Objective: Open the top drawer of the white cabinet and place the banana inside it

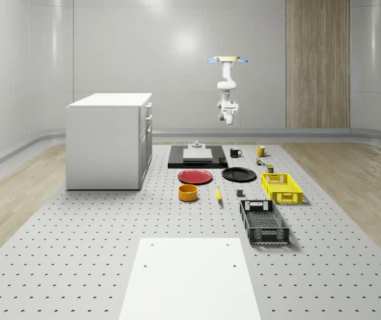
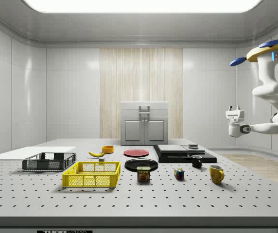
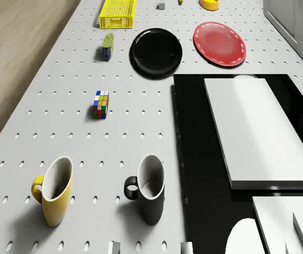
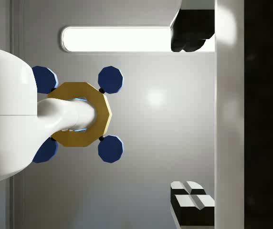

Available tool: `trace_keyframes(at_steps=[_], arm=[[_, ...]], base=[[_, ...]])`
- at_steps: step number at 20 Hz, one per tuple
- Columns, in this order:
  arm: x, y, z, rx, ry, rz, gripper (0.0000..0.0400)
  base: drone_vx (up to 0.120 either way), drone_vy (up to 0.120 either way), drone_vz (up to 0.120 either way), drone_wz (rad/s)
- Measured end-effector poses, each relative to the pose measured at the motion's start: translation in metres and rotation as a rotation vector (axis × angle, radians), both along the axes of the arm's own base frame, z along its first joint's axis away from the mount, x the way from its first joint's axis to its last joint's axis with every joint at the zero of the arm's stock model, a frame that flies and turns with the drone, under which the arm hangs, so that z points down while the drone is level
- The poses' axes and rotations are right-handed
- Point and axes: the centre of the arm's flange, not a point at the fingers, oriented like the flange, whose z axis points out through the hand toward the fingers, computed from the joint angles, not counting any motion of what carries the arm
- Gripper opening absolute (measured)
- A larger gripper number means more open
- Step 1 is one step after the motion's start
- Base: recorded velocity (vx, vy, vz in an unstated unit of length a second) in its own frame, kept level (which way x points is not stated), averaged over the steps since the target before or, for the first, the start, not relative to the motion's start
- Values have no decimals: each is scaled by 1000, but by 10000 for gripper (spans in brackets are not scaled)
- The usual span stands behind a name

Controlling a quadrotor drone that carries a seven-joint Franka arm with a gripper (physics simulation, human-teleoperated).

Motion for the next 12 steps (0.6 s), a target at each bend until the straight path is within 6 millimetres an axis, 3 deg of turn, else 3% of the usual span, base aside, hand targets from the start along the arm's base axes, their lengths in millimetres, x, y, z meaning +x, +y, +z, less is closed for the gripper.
trace_keyframes(at_steps=[7, 12], arm=[[-3, 0, 50, 0, -6, 0, 400], [-1, 0, 75, 0, -9, 0, 400]], base=[[0, 0, 0, 0], [0, 0, 0, 0]])
